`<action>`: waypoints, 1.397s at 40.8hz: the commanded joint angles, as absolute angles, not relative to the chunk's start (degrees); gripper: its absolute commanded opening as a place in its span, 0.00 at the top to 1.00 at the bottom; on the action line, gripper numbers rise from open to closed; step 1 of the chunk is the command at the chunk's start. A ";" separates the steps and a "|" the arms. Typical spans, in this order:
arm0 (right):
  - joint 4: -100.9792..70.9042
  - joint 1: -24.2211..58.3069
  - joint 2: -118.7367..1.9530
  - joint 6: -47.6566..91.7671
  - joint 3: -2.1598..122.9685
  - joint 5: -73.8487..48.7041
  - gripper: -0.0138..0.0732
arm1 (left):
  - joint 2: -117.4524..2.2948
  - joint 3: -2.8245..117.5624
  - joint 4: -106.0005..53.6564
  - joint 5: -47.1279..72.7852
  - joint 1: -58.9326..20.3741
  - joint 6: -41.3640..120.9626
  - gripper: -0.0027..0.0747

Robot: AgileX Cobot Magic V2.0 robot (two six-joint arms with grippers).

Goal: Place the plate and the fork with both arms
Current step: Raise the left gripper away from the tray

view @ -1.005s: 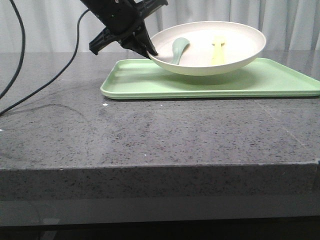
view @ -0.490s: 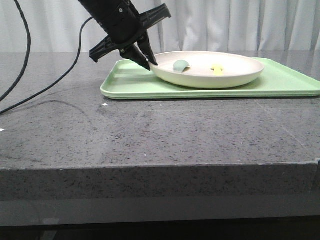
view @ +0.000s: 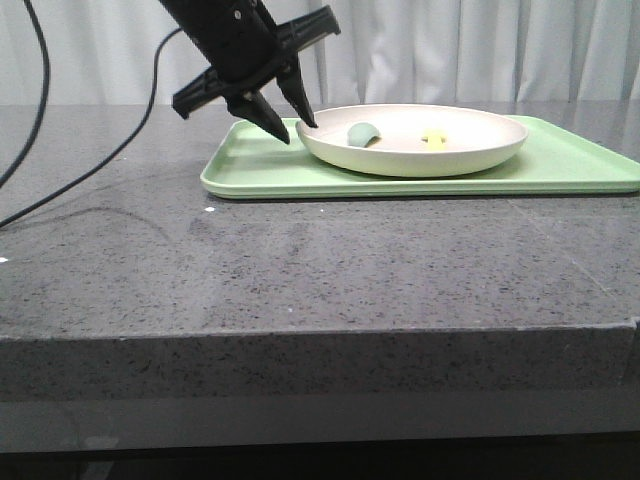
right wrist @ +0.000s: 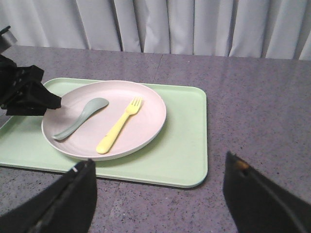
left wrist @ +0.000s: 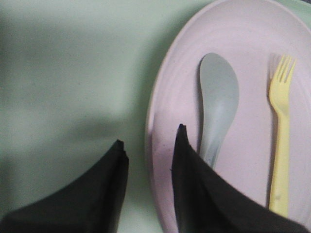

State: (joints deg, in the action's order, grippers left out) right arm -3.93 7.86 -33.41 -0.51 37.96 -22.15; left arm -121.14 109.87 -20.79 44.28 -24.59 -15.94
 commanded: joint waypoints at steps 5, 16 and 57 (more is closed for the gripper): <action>-3.56 7.83 -33.76 0.00 40.20 -17.35 0.19 | -111.15 111.95 -14.24 41.53 -25.16 -16.20 0.64; -3.56 7.83 -33.76 0.00 40.20 -17.40 0.19 | -105.36 109.49 -1.17 43.84 -25.16 -15.77 0.81; -3.56 7.83 -33.76 0.00 40.20 -17.46 0.19 | -50.59 47.59 4.47 12.39 -6.86 -15.77 0.99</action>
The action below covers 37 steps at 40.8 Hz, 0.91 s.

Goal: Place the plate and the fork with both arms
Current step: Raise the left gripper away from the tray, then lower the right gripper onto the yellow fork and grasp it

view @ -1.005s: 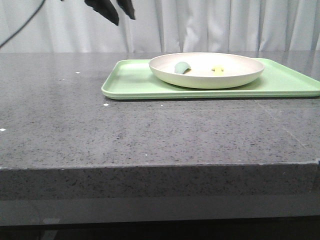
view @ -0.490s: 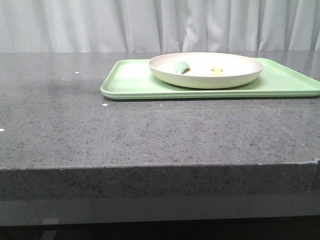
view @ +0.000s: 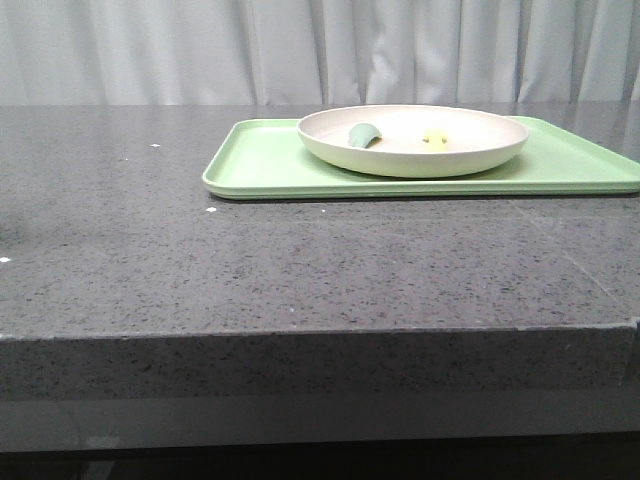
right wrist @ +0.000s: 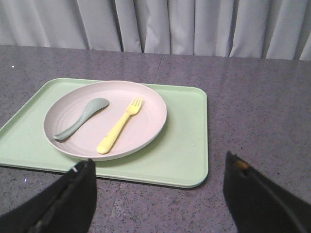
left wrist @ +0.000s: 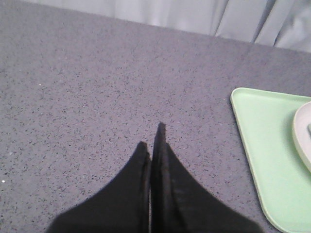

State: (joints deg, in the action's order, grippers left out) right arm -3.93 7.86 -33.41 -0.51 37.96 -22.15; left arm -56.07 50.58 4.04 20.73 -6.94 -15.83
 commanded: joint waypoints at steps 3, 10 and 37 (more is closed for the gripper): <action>-3.56 7.83 -33.76 0.00 40.20 -17.46 0.19 | -46.14 43.62 5.17 10.91 -6.86 -15.77 0.99; -3.62 7.83 -33.76 0.00 40.20 -17.40 0.19 | -34.08 34.83 9.17 11.02 -6.86 -15.24 0.99; -9.51 14.69 -67.72 0.00 61.42 -22.00 0.19 | -21.30 27.03 11.08 12.56 -6.86 -14.82 0.99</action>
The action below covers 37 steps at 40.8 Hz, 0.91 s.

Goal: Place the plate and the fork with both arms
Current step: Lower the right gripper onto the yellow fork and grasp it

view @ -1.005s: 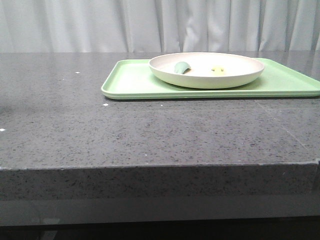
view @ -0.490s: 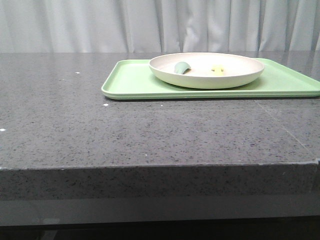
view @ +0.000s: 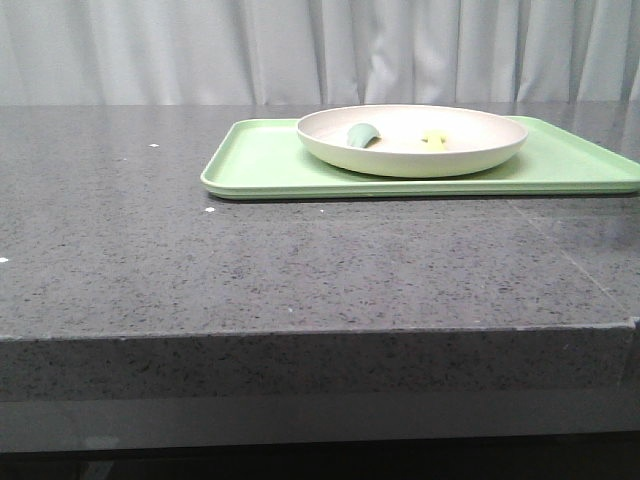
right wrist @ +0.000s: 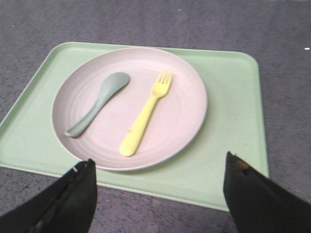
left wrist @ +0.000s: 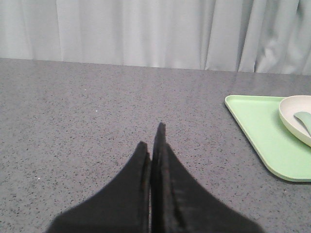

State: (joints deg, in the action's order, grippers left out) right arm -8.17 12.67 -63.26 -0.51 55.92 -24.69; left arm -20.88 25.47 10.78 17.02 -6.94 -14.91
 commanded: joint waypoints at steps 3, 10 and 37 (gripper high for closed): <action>-10.27 16.22 -73.15 -0.81 65.76 -23.90 0.19 | -21.30 27.03 11.08 12.56 -6.86 -14.82 0.99; -10.40 16.84 -85.90 -7.78 78.26 -34.04 0.19 | -21.30 27.03 11.08 12.56 -6.86 -14.82 0.99; -7.21 16.84 -107.94 -14.60 97.45 -47.26 0.19 | -21.30 27.03 11.08 12.56 -6.86 -14.82 0.99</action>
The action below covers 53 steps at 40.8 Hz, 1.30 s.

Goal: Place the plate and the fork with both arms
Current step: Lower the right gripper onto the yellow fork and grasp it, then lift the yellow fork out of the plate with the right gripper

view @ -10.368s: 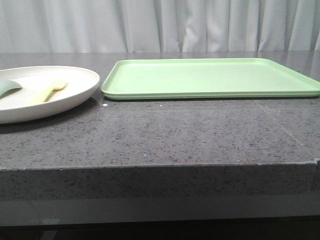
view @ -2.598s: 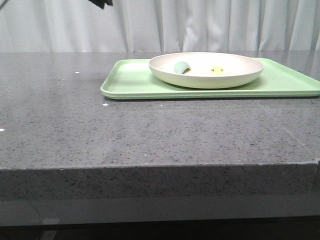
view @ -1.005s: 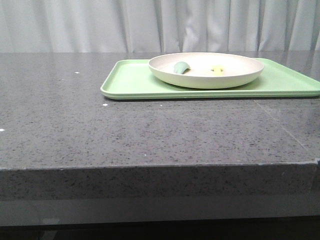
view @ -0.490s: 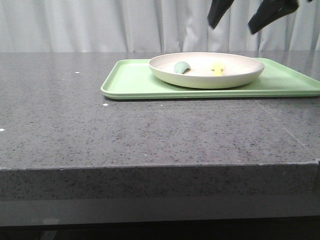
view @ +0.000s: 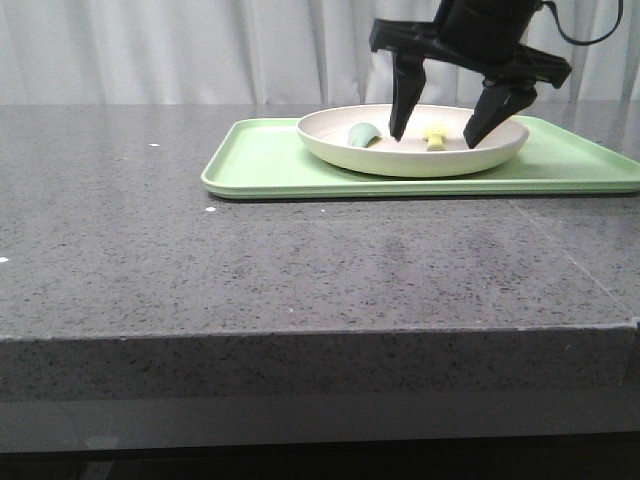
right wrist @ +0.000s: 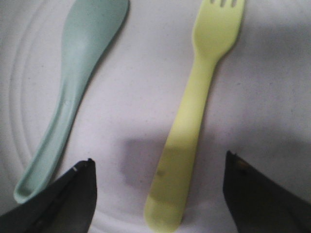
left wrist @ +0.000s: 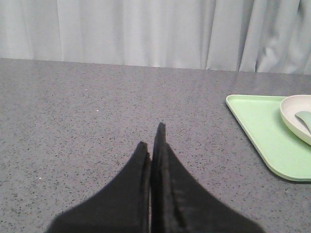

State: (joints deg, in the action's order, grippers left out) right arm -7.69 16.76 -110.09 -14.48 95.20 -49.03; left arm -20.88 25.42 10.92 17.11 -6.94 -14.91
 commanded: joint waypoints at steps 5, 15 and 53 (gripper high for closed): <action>-7.09 16.84 -109.08 -14.60 97.47 -47.21 0.19 | -21.30 27.03 11.08 12.56 -6.86 -14.82 0.99; -5.85 16.84 -109.40 -14.60 97.47 -48.12 0.32 | -21.30 27.03 11.08 12.56 -6.86 -14.82 0.99; -5.85 16.84 -107.69 -14.60 100.81 -50.27 0.83 | -21.30 27.03 11.08 12.56 -6.86 -14.82 0.99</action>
State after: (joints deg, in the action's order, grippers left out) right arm -5.96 16.84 -112.13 -14.66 97.42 -50.93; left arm -20.88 25.42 10.92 17.11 -6.94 -14.91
